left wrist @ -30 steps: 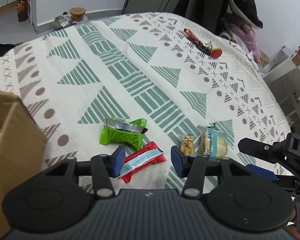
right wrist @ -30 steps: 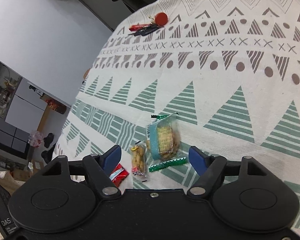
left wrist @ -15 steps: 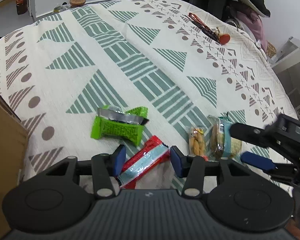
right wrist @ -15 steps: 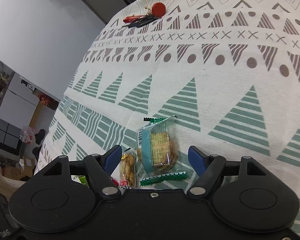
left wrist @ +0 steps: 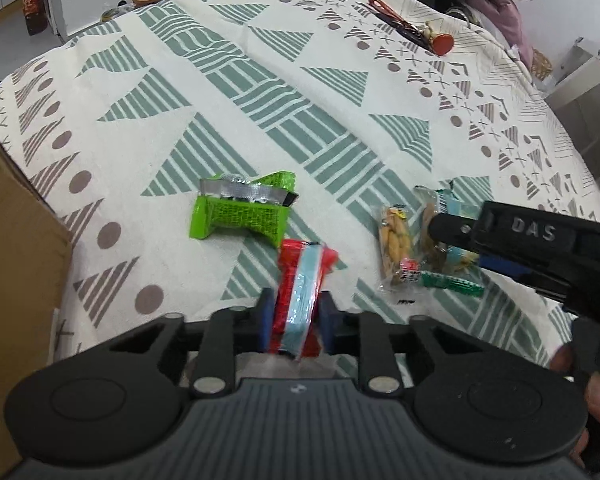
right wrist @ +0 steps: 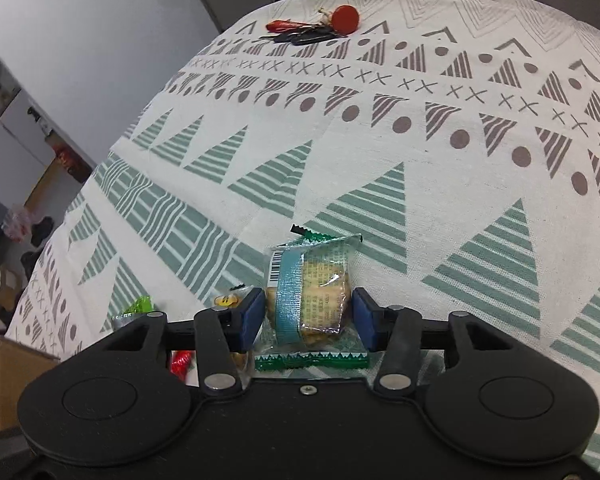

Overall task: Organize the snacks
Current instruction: 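Grasp the red-silver bar with the left gripper while the right grasps the clear biscuit packet, then carry both held snacks over the cardboard box and open both grippers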

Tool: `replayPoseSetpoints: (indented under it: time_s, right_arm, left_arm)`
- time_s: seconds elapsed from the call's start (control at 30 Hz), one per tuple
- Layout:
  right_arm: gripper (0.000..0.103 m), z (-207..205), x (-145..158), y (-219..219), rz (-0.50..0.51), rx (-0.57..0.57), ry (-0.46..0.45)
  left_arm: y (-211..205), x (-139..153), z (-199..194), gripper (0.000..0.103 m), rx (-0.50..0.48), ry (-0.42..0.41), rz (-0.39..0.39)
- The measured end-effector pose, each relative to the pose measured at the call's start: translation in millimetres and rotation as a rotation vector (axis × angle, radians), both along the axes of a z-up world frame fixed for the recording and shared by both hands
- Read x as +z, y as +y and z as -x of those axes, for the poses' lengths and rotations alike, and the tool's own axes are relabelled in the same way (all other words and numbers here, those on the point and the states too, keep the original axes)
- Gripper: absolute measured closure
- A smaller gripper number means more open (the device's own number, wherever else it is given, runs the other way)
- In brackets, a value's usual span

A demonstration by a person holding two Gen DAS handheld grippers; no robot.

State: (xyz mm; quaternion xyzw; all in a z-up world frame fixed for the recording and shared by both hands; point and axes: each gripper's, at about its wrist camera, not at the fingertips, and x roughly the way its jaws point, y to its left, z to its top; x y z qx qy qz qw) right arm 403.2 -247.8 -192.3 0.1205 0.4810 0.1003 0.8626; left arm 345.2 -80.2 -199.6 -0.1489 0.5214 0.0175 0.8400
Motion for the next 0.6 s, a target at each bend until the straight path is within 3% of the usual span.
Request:
replayPoseSetpoints:
  time_s: [0.13,0.23,0.6]
  right_arm:
    - [0.065,5,5,-5,-0.039,0.004,0.013]
    - [0.065,10,13,-8,-0.109,0.011,0.015]
    - [0.065,31,45,3,-0.201,0.08,-0.05]
  left_arm:
    - [6,10,4,0.086,0.025,-0.006,0.038]
    - [8,25,14,0.085,0.03,-0.046,0.036]
    - [32,77,46,0.086,0.094,-0.141,0.028]
